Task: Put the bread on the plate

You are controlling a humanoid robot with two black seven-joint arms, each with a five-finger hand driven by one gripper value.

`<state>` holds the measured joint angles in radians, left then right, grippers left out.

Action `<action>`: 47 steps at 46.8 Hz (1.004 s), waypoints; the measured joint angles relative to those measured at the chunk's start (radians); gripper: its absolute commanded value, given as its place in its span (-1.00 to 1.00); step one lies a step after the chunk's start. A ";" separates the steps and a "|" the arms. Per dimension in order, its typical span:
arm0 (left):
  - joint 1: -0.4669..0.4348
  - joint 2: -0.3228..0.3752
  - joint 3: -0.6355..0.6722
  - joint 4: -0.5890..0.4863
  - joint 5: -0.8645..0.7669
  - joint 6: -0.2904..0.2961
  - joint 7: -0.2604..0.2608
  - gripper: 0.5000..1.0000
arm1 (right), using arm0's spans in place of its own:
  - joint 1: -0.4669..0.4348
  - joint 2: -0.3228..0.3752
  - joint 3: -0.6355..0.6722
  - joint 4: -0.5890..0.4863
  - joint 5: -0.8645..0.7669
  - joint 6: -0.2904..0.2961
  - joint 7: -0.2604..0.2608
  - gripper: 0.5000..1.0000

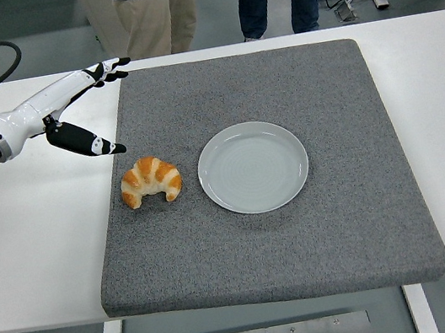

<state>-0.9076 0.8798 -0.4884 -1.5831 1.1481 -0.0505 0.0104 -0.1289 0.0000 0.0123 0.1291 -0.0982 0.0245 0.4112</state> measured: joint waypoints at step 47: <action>0.064 -0.131 0.149 0.135 0.206 0.033 -0.026 0.86 | 0.000 0.000 0.000 0.001 0.000 0.000 0.000 1.00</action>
<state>-0.8439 0.7489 -0.3396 -1.4480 1.3546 -0.0176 -0.0160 -0.1290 0.0000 0.0123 0.1298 -0.0982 0.0245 0.4109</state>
